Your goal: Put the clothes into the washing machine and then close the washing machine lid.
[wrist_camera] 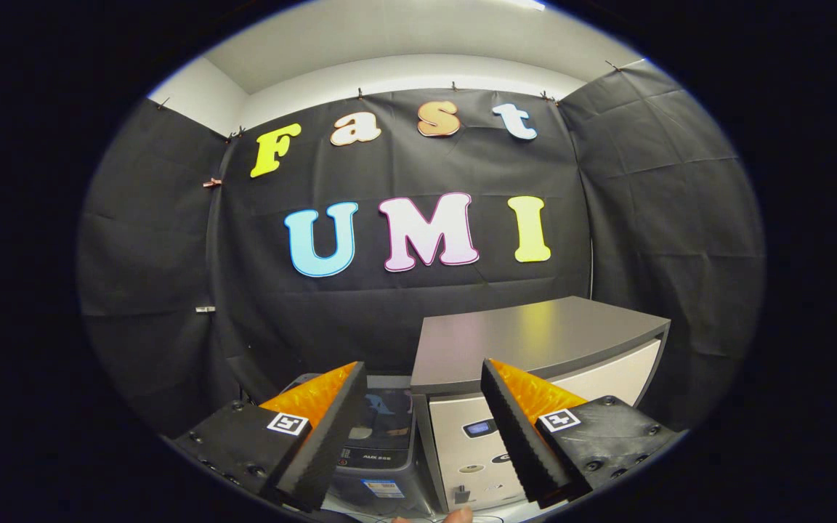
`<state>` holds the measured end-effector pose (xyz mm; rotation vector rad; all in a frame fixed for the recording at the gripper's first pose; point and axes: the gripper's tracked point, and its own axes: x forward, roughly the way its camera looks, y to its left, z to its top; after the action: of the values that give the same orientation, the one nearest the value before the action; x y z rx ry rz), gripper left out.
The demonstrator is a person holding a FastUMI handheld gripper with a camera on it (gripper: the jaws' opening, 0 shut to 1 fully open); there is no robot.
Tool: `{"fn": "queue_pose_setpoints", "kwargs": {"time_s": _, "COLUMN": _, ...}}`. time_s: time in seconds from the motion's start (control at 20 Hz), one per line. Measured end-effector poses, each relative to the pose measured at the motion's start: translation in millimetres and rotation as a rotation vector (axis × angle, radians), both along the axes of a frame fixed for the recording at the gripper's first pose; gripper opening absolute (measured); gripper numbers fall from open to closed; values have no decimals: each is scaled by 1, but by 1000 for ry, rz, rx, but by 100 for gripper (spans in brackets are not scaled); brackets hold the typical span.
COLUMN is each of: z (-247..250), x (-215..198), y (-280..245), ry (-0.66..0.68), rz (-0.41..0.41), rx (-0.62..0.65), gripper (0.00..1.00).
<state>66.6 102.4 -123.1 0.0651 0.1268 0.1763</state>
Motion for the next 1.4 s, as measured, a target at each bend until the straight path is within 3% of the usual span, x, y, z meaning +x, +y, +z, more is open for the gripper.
{"fn": "queue_pose_setpoints", "kwargs": {"time_s": 1.4, "z": -2, "x": 1, "y": 4, "ry": 5, "rz": 12, "rx": -12, "gripper": 99}}
